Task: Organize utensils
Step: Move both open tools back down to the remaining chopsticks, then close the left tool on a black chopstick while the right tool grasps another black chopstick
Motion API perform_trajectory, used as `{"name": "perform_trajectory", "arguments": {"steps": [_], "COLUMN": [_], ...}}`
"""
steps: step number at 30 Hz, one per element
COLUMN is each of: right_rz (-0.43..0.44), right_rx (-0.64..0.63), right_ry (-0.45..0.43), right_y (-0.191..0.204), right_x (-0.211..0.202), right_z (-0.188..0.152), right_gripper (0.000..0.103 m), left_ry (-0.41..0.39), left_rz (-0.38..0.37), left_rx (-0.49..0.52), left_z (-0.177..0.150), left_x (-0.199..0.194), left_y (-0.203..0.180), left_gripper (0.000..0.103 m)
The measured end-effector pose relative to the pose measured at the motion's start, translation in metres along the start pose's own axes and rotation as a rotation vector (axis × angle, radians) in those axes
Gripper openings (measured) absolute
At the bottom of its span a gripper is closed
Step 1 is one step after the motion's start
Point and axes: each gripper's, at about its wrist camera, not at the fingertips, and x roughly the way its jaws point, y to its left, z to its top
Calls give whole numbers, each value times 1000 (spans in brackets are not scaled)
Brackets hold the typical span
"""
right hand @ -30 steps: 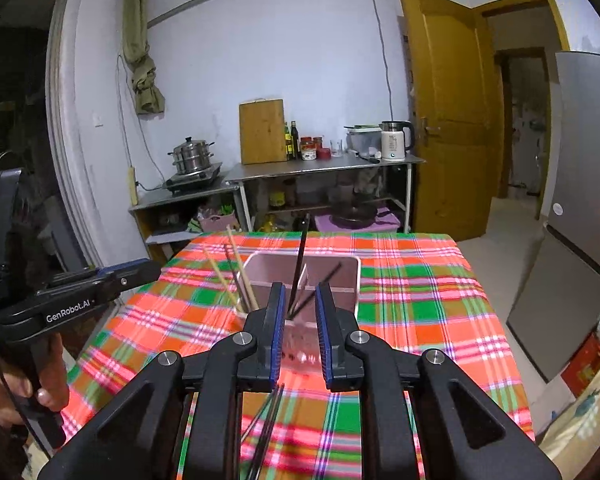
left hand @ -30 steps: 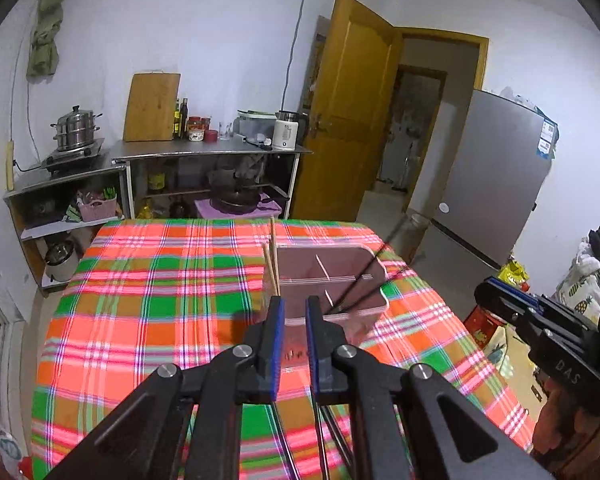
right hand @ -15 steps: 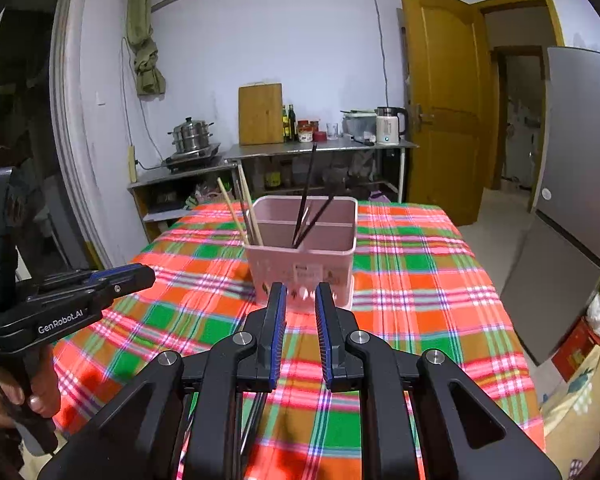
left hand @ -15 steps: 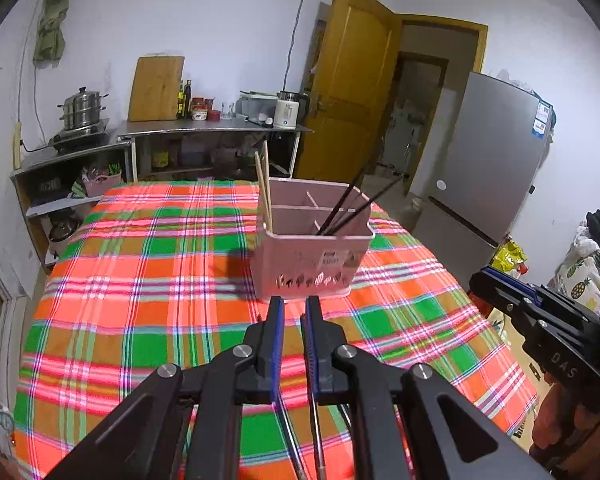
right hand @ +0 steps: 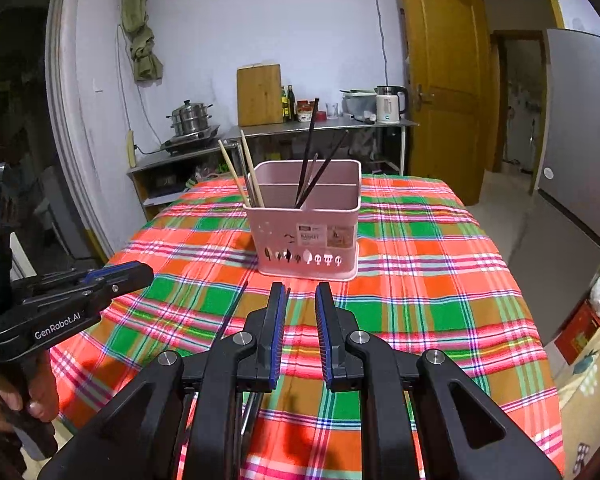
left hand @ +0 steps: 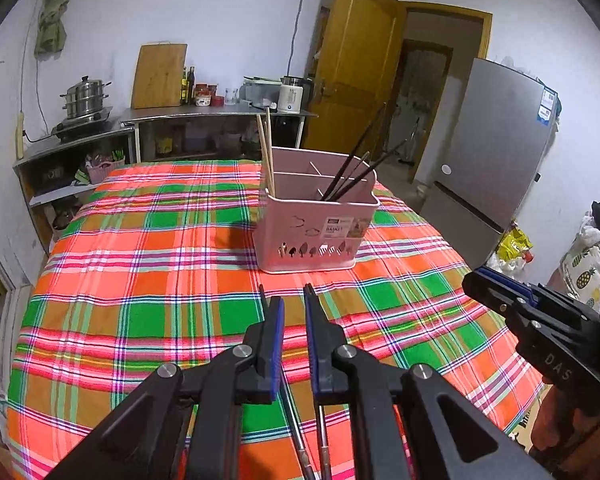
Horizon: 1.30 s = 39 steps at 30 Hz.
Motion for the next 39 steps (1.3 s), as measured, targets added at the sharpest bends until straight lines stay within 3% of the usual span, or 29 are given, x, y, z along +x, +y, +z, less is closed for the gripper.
{"name": "perform_trajectory", "arguments": {"steps": [11,25,29,33,39], "right_rz": [9,47,59,70,86], "right_rx": [4,46,47,48,52], "right_ry": [39,177,207,231,265], "right_y": [1,-8,-5,-3,0], "right_x": [16,71,86,101,124], "right_z": [-5,-30,-32,-32,-32], "right_gripper": [16,15,15,15,15], "left_ry": [51,234,255,270,288], "left_rz": [10,24,17,14,21], "left_rx": [-7,-42,-55,-55,-51], "left_z": [-8,-25,-23,-21,-23], "left_x": [23,104,120,134,150], "left_y": [3,26,30,30,31], "left_gripper": [10,10,11,19,19]}}
